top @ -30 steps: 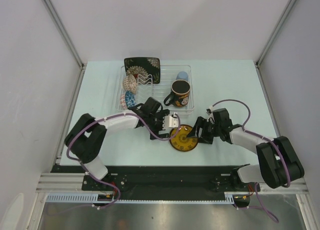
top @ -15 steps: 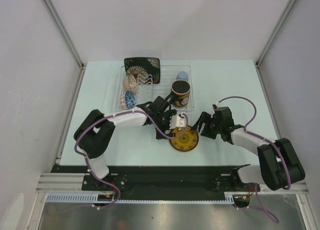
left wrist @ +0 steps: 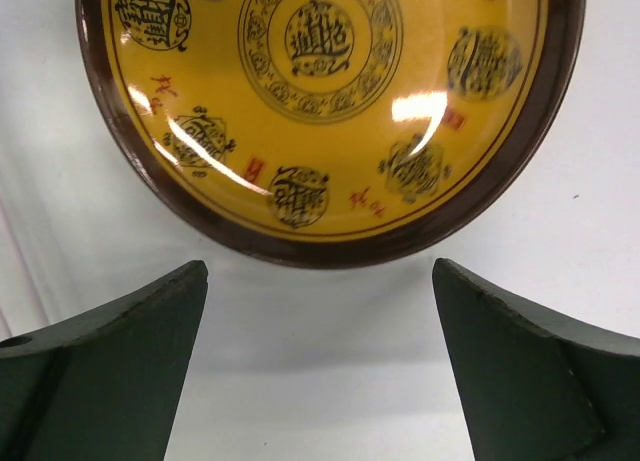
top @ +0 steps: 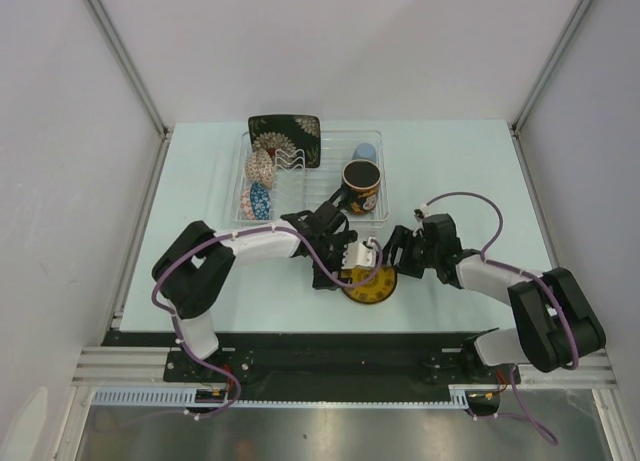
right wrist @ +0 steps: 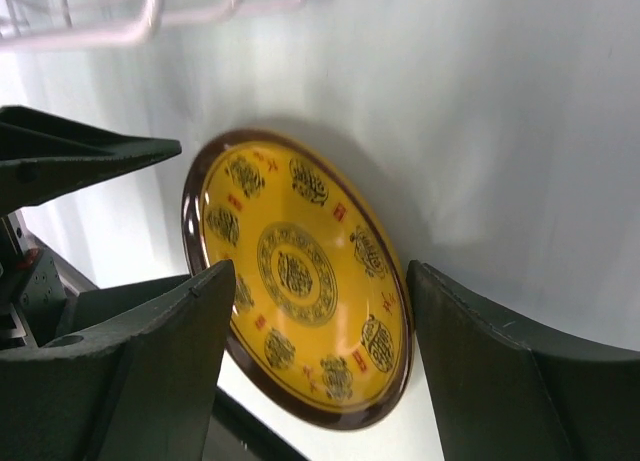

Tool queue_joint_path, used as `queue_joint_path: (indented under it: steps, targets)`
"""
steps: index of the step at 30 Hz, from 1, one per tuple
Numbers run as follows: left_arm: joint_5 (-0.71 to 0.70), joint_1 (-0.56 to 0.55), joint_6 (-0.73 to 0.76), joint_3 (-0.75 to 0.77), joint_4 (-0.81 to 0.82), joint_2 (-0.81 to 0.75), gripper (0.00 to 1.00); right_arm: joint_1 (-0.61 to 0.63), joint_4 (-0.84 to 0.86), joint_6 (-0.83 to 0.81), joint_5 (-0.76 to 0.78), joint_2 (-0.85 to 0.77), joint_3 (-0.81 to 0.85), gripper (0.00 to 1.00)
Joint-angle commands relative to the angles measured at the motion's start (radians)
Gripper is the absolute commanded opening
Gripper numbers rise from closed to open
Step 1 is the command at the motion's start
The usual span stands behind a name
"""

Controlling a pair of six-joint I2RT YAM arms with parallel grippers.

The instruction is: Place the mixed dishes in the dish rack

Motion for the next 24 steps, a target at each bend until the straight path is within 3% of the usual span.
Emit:
queue_joint_path:
  steps: [1,8,14,24]
  targets:
    - [0.011,-0.037,-0.013,0.007,0.013,0.001,1.0,0.024,-0.277,-0.034,0.052,-0.034,-0.069,0.76]
    - [0.014,-0.062,-0.028,0.019,0.024,0.016,1.0,0.024,-0.277,-0.031,0.02,-0.064,-0.098,0.76]
    - [0.015,-0.077,-0.057,0.033,0.052,0.028,1.0,0.024,-0.161,-0.051,-0.102,-0.051,-0.089,0.72]
    - [0.034,-0.103,-0.106,0.046,0.139,0.061,1.0,-0.006,-0.034,-0.06,-0.274,-0.206,-0.085,0.7]
